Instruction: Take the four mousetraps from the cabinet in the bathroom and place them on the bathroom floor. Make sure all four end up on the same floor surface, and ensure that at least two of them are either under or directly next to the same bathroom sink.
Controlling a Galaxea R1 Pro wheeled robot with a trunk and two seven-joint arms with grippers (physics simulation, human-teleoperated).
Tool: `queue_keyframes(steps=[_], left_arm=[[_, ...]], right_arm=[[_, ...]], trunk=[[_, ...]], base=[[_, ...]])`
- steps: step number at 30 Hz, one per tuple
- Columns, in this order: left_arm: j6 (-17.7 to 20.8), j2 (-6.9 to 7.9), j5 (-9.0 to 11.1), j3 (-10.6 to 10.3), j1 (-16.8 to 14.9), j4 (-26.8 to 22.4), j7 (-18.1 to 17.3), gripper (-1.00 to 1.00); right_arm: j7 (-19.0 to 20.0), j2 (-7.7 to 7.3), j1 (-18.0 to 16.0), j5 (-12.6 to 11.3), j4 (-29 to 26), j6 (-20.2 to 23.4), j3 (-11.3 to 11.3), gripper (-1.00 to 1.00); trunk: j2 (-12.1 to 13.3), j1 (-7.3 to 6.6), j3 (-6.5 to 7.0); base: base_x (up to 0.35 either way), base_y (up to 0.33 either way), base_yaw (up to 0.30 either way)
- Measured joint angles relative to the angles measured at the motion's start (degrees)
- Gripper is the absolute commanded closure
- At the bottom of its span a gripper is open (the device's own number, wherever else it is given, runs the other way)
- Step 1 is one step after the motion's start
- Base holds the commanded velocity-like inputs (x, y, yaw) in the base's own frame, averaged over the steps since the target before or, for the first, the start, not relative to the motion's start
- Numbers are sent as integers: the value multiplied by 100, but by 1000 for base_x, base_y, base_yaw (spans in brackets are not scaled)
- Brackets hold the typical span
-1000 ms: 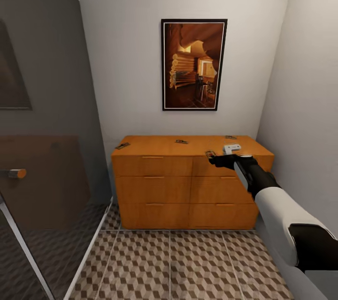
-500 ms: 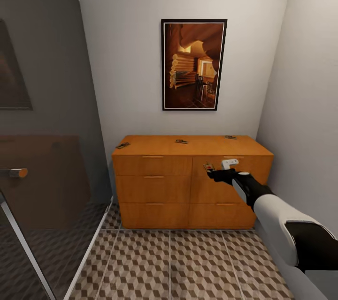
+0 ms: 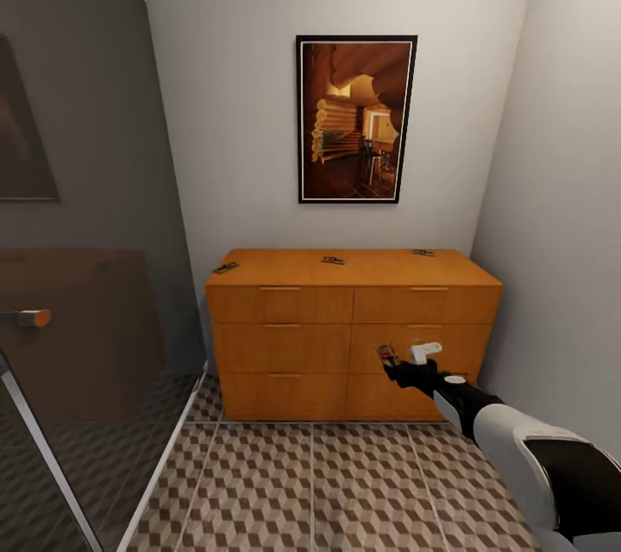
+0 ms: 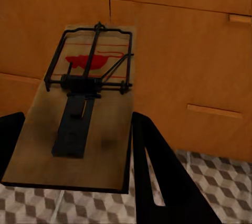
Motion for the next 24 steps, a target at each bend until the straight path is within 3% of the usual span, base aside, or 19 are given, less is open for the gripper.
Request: queue_keyframes(steps=[6, 13, 24], left_arm=[[-1, 0, 0, 1, 0, 0, 0, -100], [-1, -9, 0, -5, 0, 0, 0, -100], [-1, -17, 0, -5, 0, 0, 0, -100]], right_arm=[[5, -1, 759, 1, 15, -727, 6, 100], [18, 37, 2038, 2, 26, -2094, 19, 100], [8, 121, 3245, -5, 43, -3600, 17, 100]], trunk=[[0, 0, 0], [0, 0, 0], [0, 0, 0]], base=[[0, 0, 0], [0, 0, 0], [0, 0, 0]])
